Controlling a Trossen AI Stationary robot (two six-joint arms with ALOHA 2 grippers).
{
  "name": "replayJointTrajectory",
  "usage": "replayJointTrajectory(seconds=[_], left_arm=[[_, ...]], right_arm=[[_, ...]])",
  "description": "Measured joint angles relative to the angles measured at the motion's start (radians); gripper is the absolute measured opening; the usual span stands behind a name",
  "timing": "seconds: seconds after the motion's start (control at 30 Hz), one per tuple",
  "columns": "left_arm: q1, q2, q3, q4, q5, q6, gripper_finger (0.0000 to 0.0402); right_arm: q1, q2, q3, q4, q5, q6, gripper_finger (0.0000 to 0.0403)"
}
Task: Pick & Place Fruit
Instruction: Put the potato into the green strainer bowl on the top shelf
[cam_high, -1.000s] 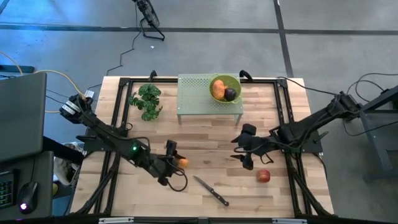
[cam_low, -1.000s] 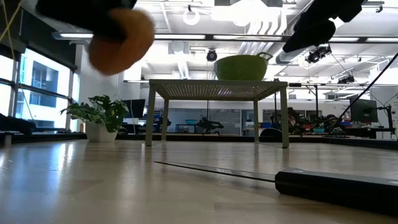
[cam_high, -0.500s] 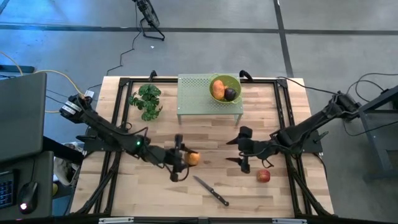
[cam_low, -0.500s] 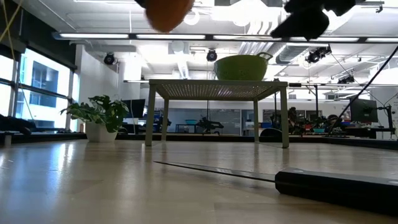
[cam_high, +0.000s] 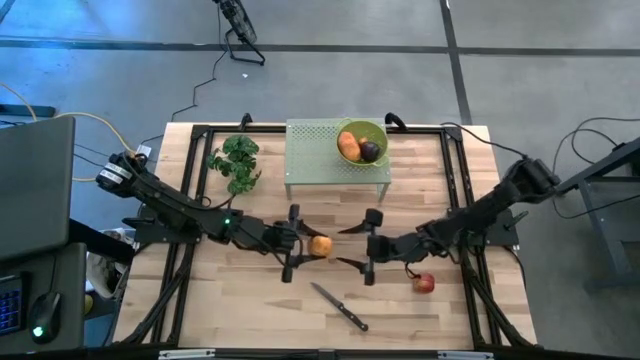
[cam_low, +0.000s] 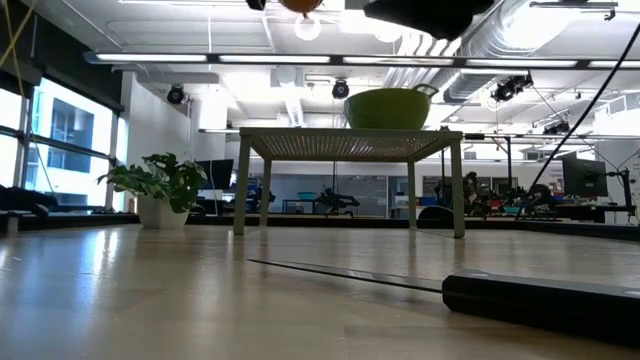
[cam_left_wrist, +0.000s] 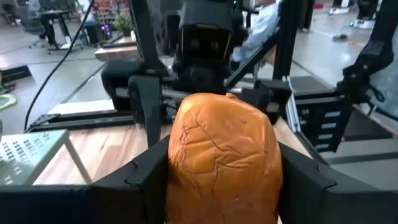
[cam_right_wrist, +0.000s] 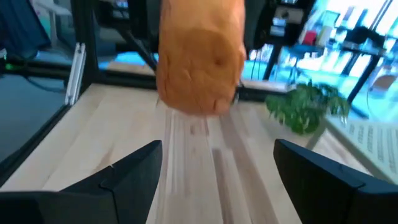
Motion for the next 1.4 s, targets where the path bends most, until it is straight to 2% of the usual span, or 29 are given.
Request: replayJointTrajectory(seconds=[0.23, 0.37, 0.57, 0.83, 0.93, 1.1, 1.23, 1.4], left_arm=[[0.000, 0.000, 0.000, 0.052, 0.001, 0.026, 0.0213], [0.000, 0.000, 0.000, 0.074, 0.000, 0.029, 0.0213], [0.000, 0.000, 0.000, 0.085, -0.010, 0.064, 0.0214], [0.021, 0.000, 0.000, 0.124, -0.013, 0.085, 0.0214], [0.045, 0.000, 0.000, 0.129, -0.010, 0.084, 0.0214], [0.094, 0.000, 0.000, 0.147, 0.069, 0.082, 0.0214], [0.113, 0.000, 0.000, 0.146, 0.082, 0.075, 0.0214], [0.119, 0.000, 0.000, 0.142, 0.080, 0.075, 0.0214]], right_arm=[[-0.031, 0.095, 0.000, 0.236, -0.013, -0.080, 0.0301], [-0.054, 0.133, 0.000, 0.340, -0.096, -0.099, 0.0301], [-0.080, 0.143, 0.000, 0.360, -0.198, -0.053, 0.0301], [-0.116, 0.143, 0.000, 0.475, -0.252, -0.050, 0.0301], [-0.137, 0.143, 0.000, 0.485, -0.305, -0.043, 0.0301], [-0.172, 0.143, 0.000, 0.500, -0.342, -0.021, 0.0300], [-0.181, 0.143, 0.000, 0.497, -0.338, -0.022, 0.0272], [-0.180, 0.142, 0.001, 0.491, -0.337, -0.024, 0.0201]])
